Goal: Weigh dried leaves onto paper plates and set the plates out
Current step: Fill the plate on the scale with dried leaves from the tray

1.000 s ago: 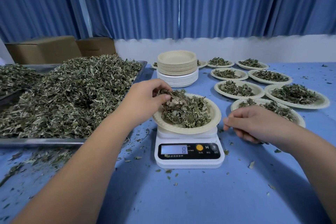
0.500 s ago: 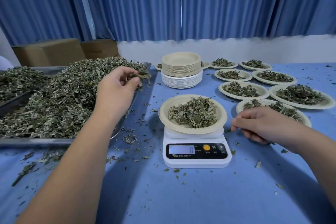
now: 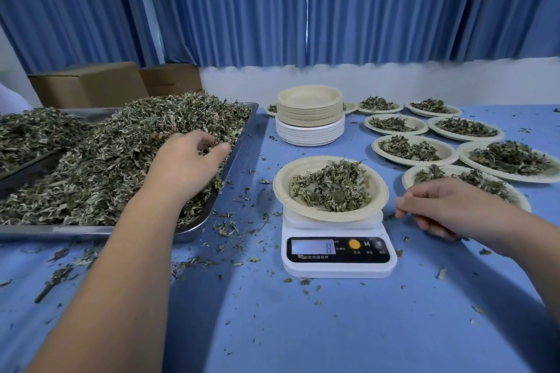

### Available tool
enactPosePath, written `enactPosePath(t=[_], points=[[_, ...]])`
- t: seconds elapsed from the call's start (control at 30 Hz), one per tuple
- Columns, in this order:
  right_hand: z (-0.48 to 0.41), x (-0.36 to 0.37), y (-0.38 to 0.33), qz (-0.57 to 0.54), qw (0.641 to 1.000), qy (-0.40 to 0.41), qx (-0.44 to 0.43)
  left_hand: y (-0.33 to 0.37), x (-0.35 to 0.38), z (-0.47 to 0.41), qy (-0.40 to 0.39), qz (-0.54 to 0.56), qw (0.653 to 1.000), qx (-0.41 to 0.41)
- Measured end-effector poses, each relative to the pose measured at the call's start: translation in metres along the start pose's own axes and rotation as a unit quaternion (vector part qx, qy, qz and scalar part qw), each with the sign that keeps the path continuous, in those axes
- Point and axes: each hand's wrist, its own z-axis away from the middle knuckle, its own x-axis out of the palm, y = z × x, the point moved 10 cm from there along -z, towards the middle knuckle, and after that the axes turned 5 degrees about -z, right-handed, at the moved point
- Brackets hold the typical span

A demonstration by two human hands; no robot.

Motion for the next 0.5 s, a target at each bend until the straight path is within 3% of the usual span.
enactPosePath(t=[0.13, 0.2, 0.5], points=[[0.000, 0.000, -0.001, 0.005, 1.000, 0.001, -0.001, 0.008, 0.034, 0.010, -0.156, -0.083, 0.984, 0.026], [0.000, -0.001, -0.001, 0.005, 1.000, 0.001, -0.001, 0.006, 0.040, 0.013, -0.189, -0.098, 0.977, 0.024], [0.001, -0.001, 0.000, 0.003, 1.000, 0.000, -0.002, -0.015, 0.040, 0.007, -0.158, -0.041, 0.986, -0.017]])
